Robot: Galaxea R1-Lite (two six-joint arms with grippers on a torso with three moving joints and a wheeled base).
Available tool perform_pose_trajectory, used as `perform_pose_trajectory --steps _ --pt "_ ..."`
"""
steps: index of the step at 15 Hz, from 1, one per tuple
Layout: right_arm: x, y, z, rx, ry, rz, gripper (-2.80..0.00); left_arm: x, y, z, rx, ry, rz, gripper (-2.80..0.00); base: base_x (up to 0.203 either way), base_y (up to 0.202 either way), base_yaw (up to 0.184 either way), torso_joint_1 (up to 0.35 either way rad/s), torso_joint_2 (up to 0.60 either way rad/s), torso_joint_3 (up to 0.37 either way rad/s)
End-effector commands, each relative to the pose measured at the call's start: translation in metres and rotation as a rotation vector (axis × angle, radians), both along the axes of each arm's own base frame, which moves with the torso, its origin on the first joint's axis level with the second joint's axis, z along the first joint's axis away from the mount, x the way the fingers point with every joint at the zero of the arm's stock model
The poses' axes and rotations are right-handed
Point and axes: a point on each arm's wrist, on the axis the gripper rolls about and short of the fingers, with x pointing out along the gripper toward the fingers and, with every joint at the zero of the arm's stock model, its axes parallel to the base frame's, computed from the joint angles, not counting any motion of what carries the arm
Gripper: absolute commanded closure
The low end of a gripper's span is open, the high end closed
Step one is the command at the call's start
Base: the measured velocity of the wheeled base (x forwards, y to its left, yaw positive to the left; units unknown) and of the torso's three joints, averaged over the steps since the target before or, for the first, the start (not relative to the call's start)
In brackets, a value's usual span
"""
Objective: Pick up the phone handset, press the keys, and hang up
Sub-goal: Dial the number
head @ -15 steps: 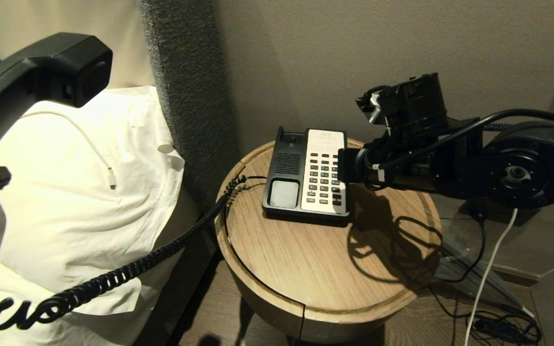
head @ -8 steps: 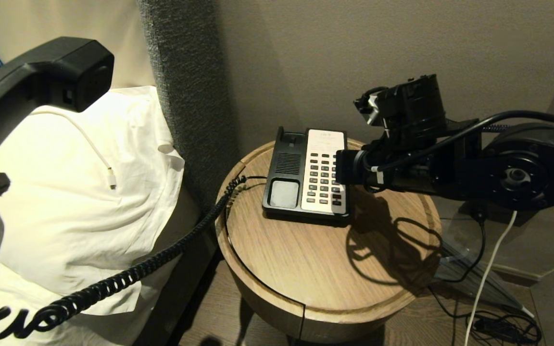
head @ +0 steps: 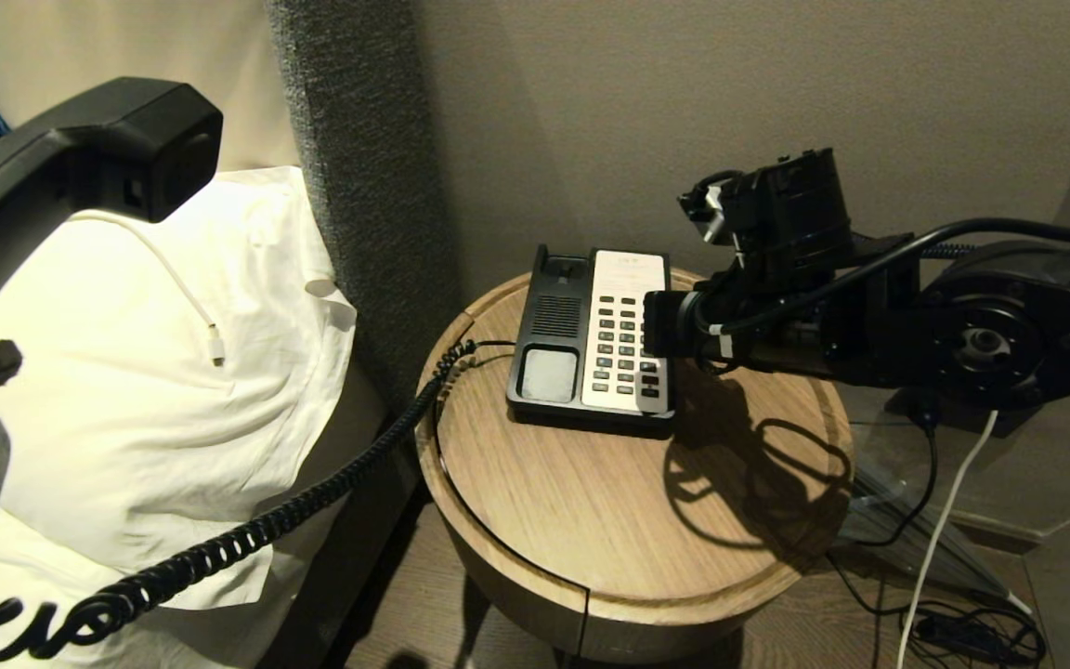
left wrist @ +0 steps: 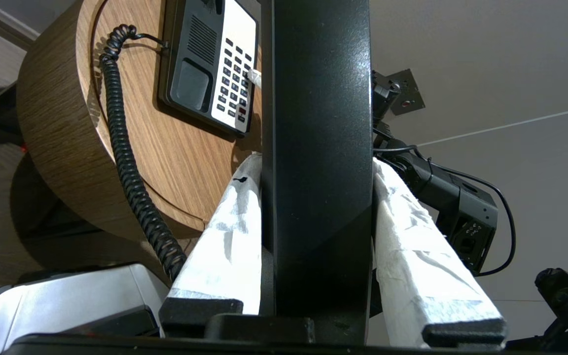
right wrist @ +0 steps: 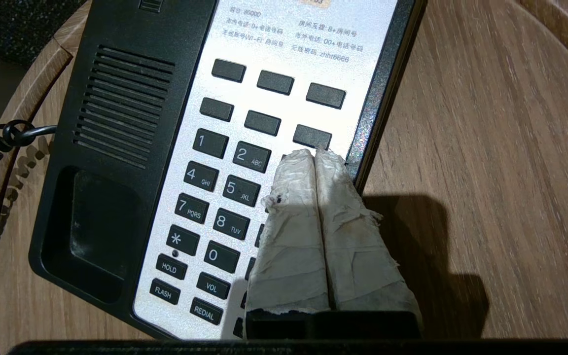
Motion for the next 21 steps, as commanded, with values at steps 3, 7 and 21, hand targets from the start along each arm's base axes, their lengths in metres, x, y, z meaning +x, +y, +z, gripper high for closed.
perform_pose_trajectory --steps 3,7,21 --pt "-0.002 -0.002 -0.007 -0.022 0.022 -0.003 0.00 -0.001 0.001 -0.002 -0.002 0.007 -0.001 0.00 0.000 0.000 0.000 0.000 0.00 0.000" --pt "-0.006 -0.004 -0.012 -0.038 0.033 -0.002 0.00 -0.001 0.001 -0.002 -0.001 0.008 -0.001 0.00 0.000 0.000 0.000 0.000 0.00 0.000" --pt "-0.023 0.002 -0.002 -0.025 0.020 0.040 0.00 -0.003 0.002 -0.006 0.000 0.010 -0.001 0.00 0.000 0.000 0.000 0.000 0.00 0.000"
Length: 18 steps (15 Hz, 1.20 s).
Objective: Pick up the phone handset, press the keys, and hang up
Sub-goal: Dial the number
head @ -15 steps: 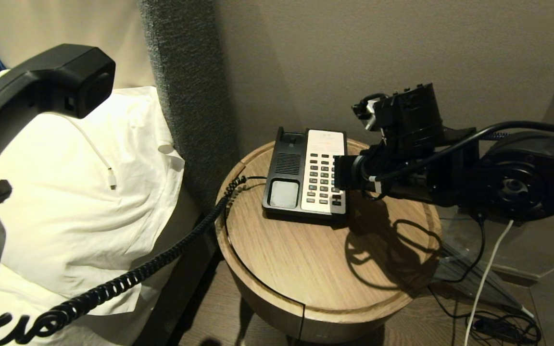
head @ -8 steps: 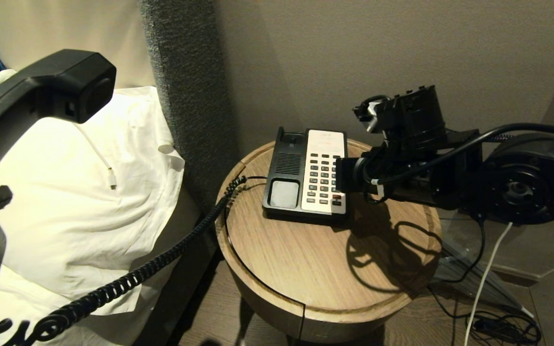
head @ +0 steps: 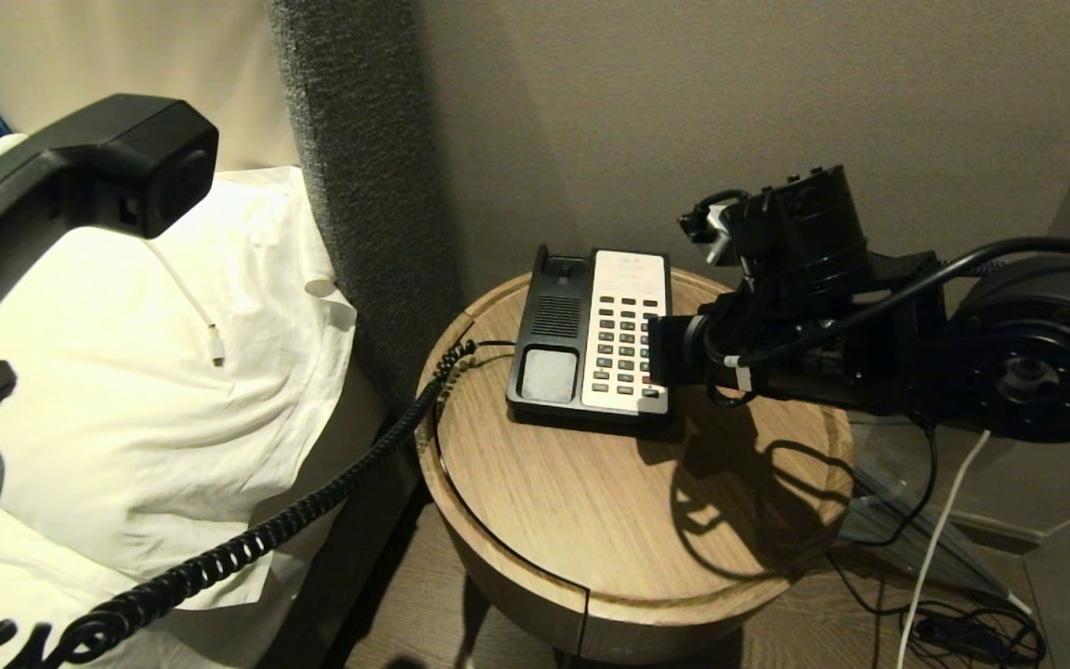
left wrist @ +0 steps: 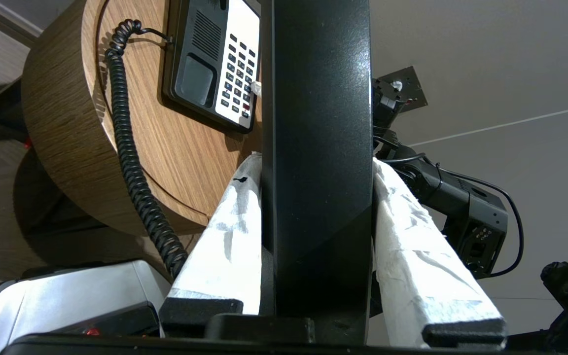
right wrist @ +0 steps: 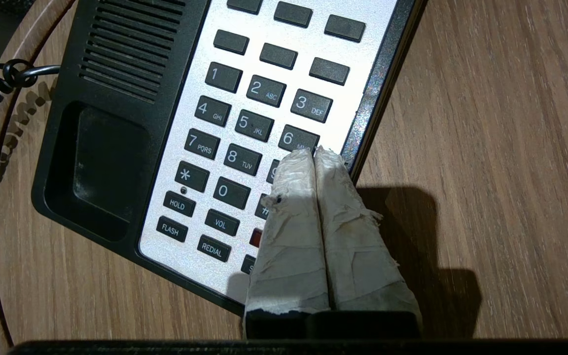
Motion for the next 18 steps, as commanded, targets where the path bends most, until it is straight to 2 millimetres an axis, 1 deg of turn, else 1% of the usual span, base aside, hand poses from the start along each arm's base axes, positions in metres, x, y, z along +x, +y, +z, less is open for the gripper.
perform_pose_trajectory --steps 1,7,11,16,18 --pt "0.000 0.002 0.001 0.007 -0.008 0.003 0.00 0.000 0.000 0.000 -0.003 0.006 0.000 0.00 0.000 0.000 0.000 0.000 0.00 0.000" --pt "-0.003 0.000 0.001 0.004 -0.004 0.002 0.00 -0.001 0.001 -0.002 -0.002 0.007 0.000 0.00 0.000 0.000 0.000 0.000 0.00 0.000" --pt "-0.008 -0.005 -0.017 -0.036 0.040 0.005 0.00 -0.002 0.001 -0.005 0.002 0.010 0.000 0.00 0.000 0.000 0.000 0.000 0.00 0.000" --pt "-0.008 -0.005 -0.021 -0.051 0.048 0.008 0.00 -0.002 0.001 -0.007 0.005 0.015 0.000 0.00 0.000 0.000 0.000 0.000 0.00 0.000" --pt "-0.008 -0.005 -0.017 -0.042 0.040 0.007 0.00 -0.002 0.001 -0.007 0.004 0.013 0.000 0.00 0.000 0.000 0.000 0.000 0.00 0.000"
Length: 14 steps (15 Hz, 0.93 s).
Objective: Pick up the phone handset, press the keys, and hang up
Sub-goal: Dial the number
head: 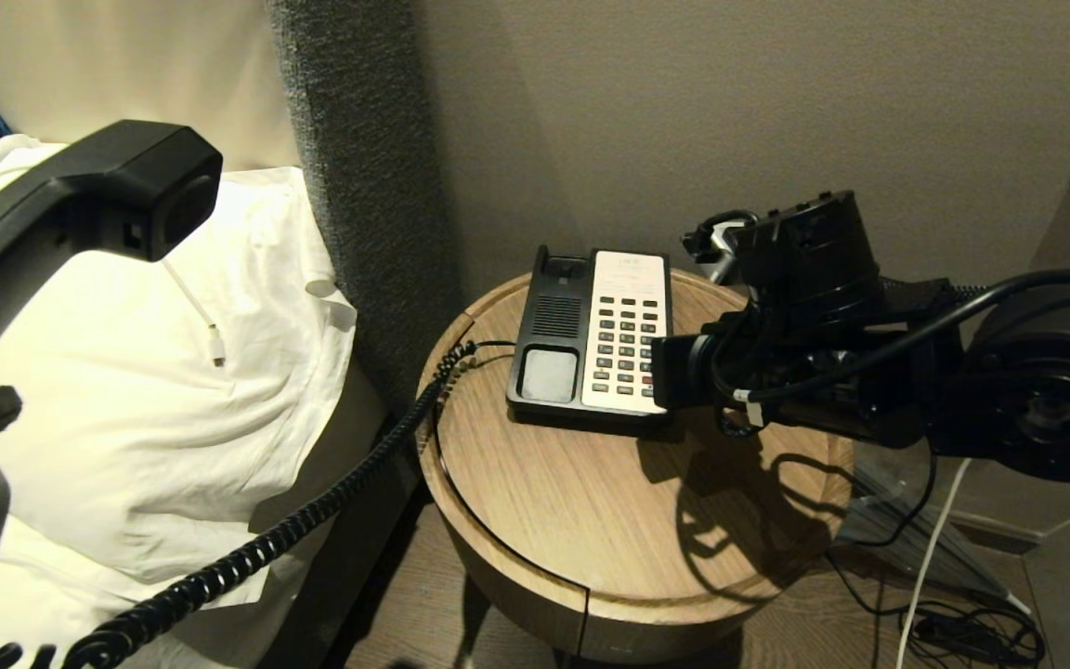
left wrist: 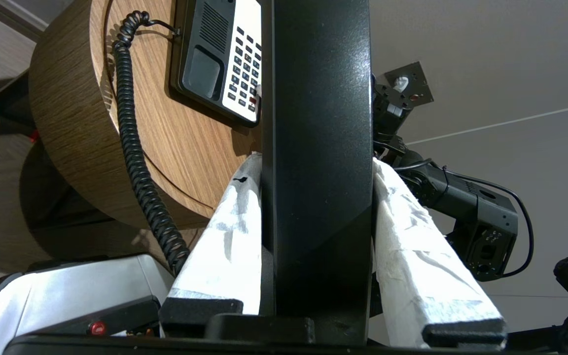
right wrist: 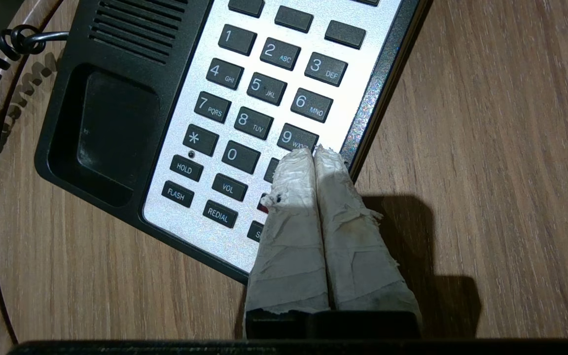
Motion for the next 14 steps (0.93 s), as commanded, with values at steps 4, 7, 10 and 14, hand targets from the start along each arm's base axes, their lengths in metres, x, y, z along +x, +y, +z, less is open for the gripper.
perform_pose_trajectory --steps 4,7,10,14 --pt "-0.002 -0.001 0.014 0.034 -0.034 -0.002 0.00 -0.001 0.000 -0.001 -0.005 0.005 0.000 0.00 0.000 0.000 0.000 0.000 0.00 0.000" --pt "-0.005 0.000 0.031 0.075 -0.070 0.007 0.00 -0.001 0.001 -0.001 -0.005 0.001 0.000 0.00 0.000 0.000 0.000 0.000 0.00 0.000" --pt "-0.007 0.004 0.035 0.090 -0.080 0.022 0.00 -0.001 0.001 -0.001 -0.005 0.005 0.000 0.00 0.000 0.000 0.000 0.000 0.00 0.000" --pt "0.000 0.009 0.023 0.068 -0.057 0.020 0.00 -0.001 0.000 -0.002 -0.002 0.006 -0.002 0.00 0.000 0.000 0.000 0.000 0.00 0.000"
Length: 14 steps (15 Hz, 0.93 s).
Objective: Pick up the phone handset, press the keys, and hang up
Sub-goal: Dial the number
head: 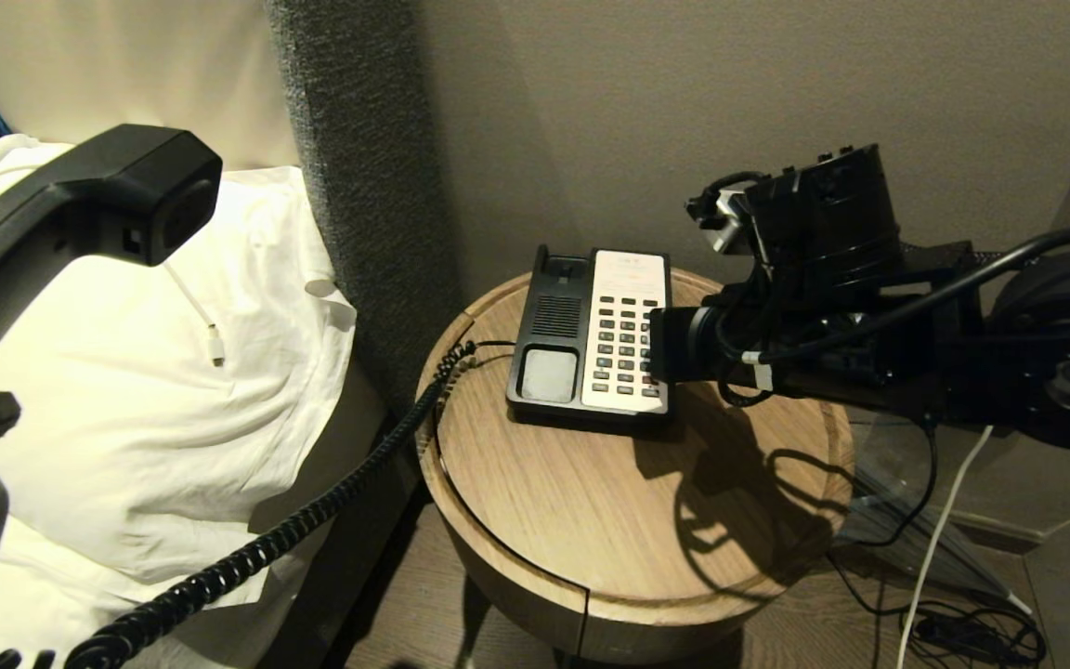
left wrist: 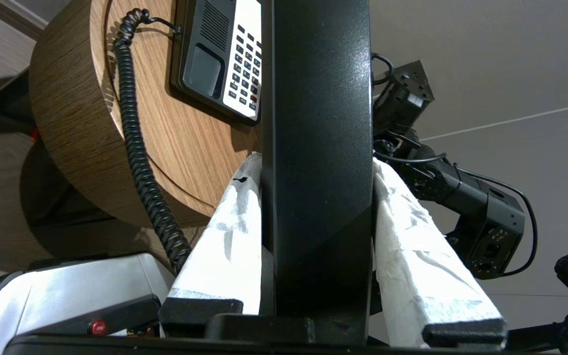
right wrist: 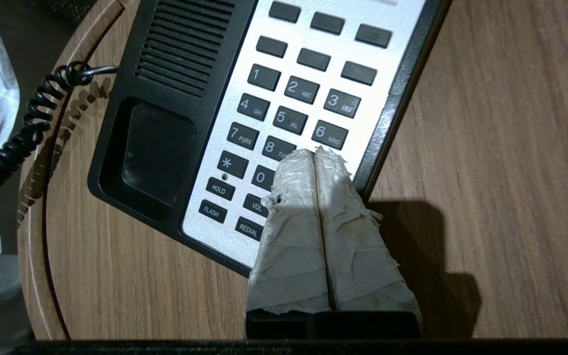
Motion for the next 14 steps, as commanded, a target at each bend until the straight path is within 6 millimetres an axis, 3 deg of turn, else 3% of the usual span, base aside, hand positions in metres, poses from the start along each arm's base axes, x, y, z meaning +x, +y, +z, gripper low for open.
perform_pose_trajectory --steps 1,14 --pt "0.006 0.005 -0.007 -0.013 0.013 -0.004 0.00 0.000 0.000 0.000 -0.003 0.005 0.000 0.00 0.000 0.000 0.000 0.000 0.00 0.000" --pt "0.018 0.016 -0.018 -0.026 0.028 0.000 0.00 -0.001 0.001 -0.003 -0.001 0.007 0.001 0.00 0.000 0.000 0.000 0.000 0.00 0.000"
